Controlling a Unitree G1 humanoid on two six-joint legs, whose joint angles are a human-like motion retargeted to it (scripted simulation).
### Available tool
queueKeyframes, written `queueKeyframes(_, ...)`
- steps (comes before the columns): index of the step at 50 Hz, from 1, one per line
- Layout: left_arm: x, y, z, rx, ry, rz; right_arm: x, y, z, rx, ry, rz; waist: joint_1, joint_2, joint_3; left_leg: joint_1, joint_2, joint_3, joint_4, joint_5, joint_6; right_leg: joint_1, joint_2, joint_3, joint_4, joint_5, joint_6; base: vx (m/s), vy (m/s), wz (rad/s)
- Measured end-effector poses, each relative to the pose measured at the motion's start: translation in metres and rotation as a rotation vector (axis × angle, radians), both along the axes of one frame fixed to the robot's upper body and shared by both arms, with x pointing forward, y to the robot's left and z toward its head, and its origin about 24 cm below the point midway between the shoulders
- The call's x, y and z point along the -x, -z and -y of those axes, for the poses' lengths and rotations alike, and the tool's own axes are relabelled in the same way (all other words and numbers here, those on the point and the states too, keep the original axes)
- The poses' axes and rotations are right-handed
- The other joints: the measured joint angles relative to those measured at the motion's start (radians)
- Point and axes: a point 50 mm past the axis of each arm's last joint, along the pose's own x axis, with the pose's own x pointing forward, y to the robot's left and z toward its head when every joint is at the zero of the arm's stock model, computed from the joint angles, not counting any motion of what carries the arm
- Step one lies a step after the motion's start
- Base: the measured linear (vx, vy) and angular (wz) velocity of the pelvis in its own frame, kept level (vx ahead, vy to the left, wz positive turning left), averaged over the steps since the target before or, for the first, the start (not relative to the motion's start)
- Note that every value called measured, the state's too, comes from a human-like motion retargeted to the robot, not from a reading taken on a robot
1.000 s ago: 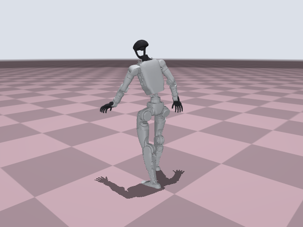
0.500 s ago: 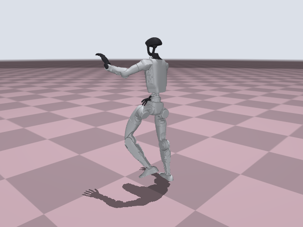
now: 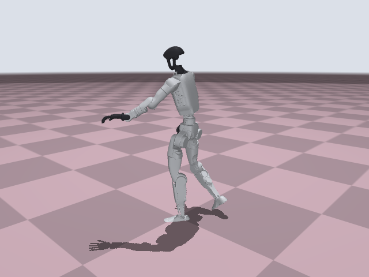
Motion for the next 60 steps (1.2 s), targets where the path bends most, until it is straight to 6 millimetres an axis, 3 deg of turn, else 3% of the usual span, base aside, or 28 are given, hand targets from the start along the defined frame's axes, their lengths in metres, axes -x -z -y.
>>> queueKeyframes(3,0.032,0.073,-0.003,0.091,-0.11,-0.255,0.024,0.011,0.002,0.004,0.039,-0.057,-0.057,-0.008,0.006,0.005,-0.011,-0.074,-0.004,-0.019,-0.007,-0.14,0.004,0.037,0.154,-0.064,-0.02,0.39,0.14,1.33)
queueKeyframes(5,0.052,0.108,0.004,0.138,-0.136,-0.354,0.037,0.015,0.005,0.009,0.074,-0.079,-0.089,-0.006,0.012,0.011,-0.017,-0.126,-0.007,-0.031,-0.011,-0.209,0.021,0.054,0.172,-0.086,-0.029,0.38,0.12,1.37)
queueKeyframes(9,0.066,0.142,0.027,0.177,-0.077,-0.41,0.058,0.02,0.01,-0.002,0.165,-0.09,-0.126,0.007,0.027,0.015,-0.025,-0.238,0.0,-0.057,-0.02,-0.292,0.077,0.08,0.028,-0.096,-0.028,0.36,0.07,1.47)
queueKeyframes(13,0.06,0.15,0.05,0.218,-0.001,-0.383,0.076,0.023,0.011,-0.015,0.23,-0.093,-0.143,0.005,0.045,0.011,-0.054,-0.368,0.03,-0.09,-0.05,-0.3,0.112,0.106,-0.285,-0.051,0.028,0.37,0.0,1.78)
queueKeyframes(18,0.046,0.146,0.072,0.243,0.083,-0.322,0.09,0.026,0.006,-0.005,0.222,-0.117,-0.177,-0.03,0.064,0.033,-0.137,-0.563,0.057,-0.133,-0.085,-0.247,0.123,0.298,-0.742,0.096,0.178,0.42,-0.09,2.17)
queueKeyframes(22,0.046,0.151,0.085,0.232,0.162,-0.328,0.093,0.025,0.01,0.001,0.203,-0.103,-0.205,-0.025,0.05,0.093,-0.171,-0.703,0.027,-0.16,-0.103,-0.219,0.119,0.462,-0.865,0.078,0.266,0.48,-0.16,1.98)
queueKeyframes(25,0.049,0.158,0.089,0.233,0.202,-0.373,0.093,0.022,0.016,-0.001,0.202,-0.083,-0.21,-0.013,0.007,0.099,-0.183,-0.789,0.062,-0.201,-0.105,-0.214,0.094,0.428,-0.81,0.079,0.287,0.48,-0.21,1.59)
queueKeyframes(27,0.045,0.153,0.09,0.253,0.208,-0.34,0.084,0.017,0.026,0.01,0.262,-0.036,-0.192,0.012,0.0,0.133,-0.184,-0.85,0.027,-0.181,-0.091,-0.165,0.078,0.385,-0.839,0.118,0.266,0.42,-0.21,1.24)
queueKeyframes(30,0.039,0.144,0.086,0.274,0.231,-0.311,0.08,0.015,0.032,0.022,0.259,-0.024,-0.17,0.029,-0.019,0.107,-0.185,-0.832,0.151,-0.185,-0.074,-0.127,0.048,0.293,-0.753,0.04,0.256,0.4,-0.24,1.31)
queueKeyframes(33,0.02,0.112,0.08,0.236,0.272,-0.234,0.068,0.013,0.038,0.049,0.264,-0.044,-0.147,0.027,-0.04,0.009,-0.169,-0.628,0.337,-0.203,-0.008,-0.087,0.002,0.234,-0.74,0.012,0.245,0.29,-0.22,1.42)
queueKeyframes(36,0.0,0.064,0.075,0.16,0.357,-0.115,0.054,0.011,0.036,0.041,0.238,-0.051,-0.133,0.007,-0.065,-0.133,-0.117,-0.404,0.619,-0.295,0.046,-0.061,-0.05,0.156,-0.714,-0.021,0.241,0.24,-0.18,1.49)
queueKeyframes(38,-0.008,0.025,0.073,0.089,0.417,-0.024,0.044,0.009,0.031,0.028,0.207,-0.048,-0.114,0.001,-0.083,-0.219,-0.085,-0.329,0.773,-0.341,0.045,-0.04,-0.064,0.11,-0.718,-0.036,0.233,0.23,-0.15,1.13)
queueKeyframes(40,-0.012,-0.019,0.071,0.017,0.486,0.089,0.033,0.006,0.024,-0.005,0.176,-0.013,-0.082,0.012,-0.111,-0.327,-0.008,-0.282,0.95,-0.362,0.004,-0.049,-0.047,0.072,-0.687,-0.069,0.229,0.24,-0.13,0.77)
queueKeyframes(45,-0.009,-0.121,0.076,-0.186,0.557,0.322,0.006,-0.001,0.013,-0.043,0.152,0.01,0.001,-0.024,-0.114,-0.375,0.035,-0.182,0.969,-0.362,0.017,0.036,-0.073,-0.003,-0.76,-0.057,0.237,0.23,-0.07,0.65)
queueKeyframes(50,0.01,-0.195,0.078,-0.359,0.566,0.501,-0.012,-0.006,0.001,-0.111,0.169,0.041,0.07,-0.051,-0.143,-0.337,0.049,-0.103,0.715,-0.309,-0.016,0.082,-0.078,-0.061,-0.78,-0.072,0.255,0.28,0.01,0.4)
queueKeyframes(55,0.029,-0.241,0.081,-0.443,0.562,0.634,-0.014,-0.006,-0.003,-0.158,0.223,0.036,0.1,-0.062,-0.187,-0.187,0.032,0.131,0.258,-0.178,-0.036,0.11,-0.072,-0.142,-0.76,-0.097,0.271,0.32,0.11,0.62)
queueKeyframes(58,0.026,-0.248,0.085,-0.411,0.566,0.654,0.0,0.0,0.0,-0.151,0.252,-0.006,0.118,-0.048,-0.197,-0.118,0.016,0.167,0.077,-0.035,-0.049,0.136,-0.055,-0.182,-0.711,-0.105,0.255,0.35,0.2,0.68)
queueKeyframes(60,0.015,-0.242,0.09,-0.369,0.565,0.622,0.014,0.006,0.002,-0.137,0.256,-0.05,0.146,-0.055,-0.199,-0.094,0.004,0.141,0.039,0.007,-0.04,0.11,-0.087,-0.193,-0.587,-0.123,0.238,0.35,0.25,0.74)
